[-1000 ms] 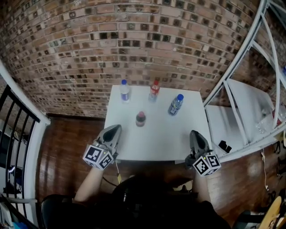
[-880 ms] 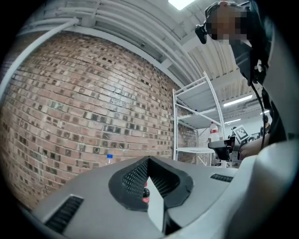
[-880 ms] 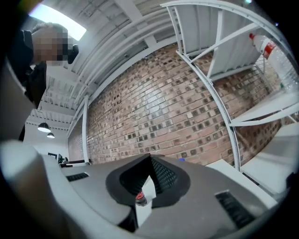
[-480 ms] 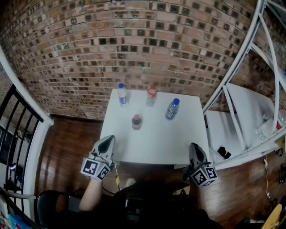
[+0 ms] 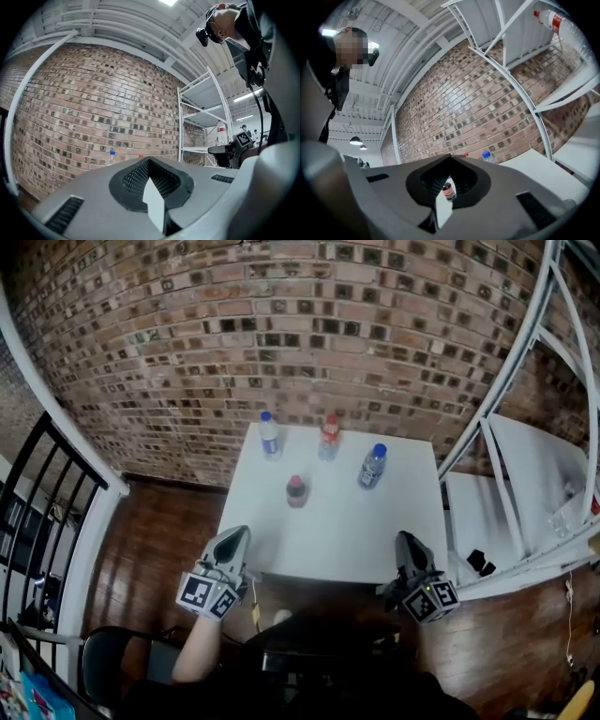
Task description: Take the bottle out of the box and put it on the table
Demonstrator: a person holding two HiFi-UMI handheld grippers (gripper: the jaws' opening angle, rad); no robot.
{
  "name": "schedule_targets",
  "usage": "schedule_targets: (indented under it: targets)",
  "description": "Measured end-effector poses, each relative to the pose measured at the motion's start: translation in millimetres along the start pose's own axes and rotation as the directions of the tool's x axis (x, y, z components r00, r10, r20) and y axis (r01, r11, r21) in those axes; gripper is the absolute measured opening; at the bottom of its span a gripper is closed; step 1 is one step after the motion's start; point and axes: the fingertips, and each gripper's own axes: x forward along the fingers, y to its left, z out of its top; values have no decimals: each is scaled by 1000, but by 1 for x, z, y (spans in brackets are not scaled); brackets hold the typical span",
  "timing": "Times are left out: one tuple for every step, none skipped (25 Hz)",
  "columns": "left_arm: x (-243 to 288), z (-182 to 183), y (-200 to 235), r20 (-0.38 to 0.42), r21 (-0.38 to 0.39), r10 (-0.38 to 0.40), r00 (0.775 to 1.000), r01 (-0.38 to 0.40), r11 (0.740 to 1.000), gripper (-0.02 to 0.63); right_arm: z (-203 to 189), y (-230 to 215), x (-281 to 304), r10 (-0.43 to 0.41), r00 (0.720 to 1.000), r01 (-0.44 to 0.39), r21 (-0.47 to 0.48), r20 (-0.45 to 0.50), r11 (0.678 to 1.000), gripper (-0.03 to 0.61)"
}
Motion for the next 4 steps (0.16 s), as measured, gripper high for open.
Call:
schedule_targets:
  targets:
    - [-1, -1, 0, -4, 0, 0, 1000, 0, 1000, 3, -1, 0, -1, 0, 1000, 0, 4, 1, 1000, 0]
    - [-1, -2, -1, -10, 1, -1, 1000, 1, 1000, 3, -2, 0, -3, -2, 1000, 2, 7, 0, 1000, 0]
    - [-2, -4, -2, -16, 3, -3, 1000, 3, 1000, 3, -4, -1, -5, -5, 1000, 5, 10, -4, 1000, 0]
    - [-3, -5, -4, -23, 5, -5, 1000, 5, 1000, 3, -6, -2, -8, -9, 1000, 9, 13, -8, 1000, 0]
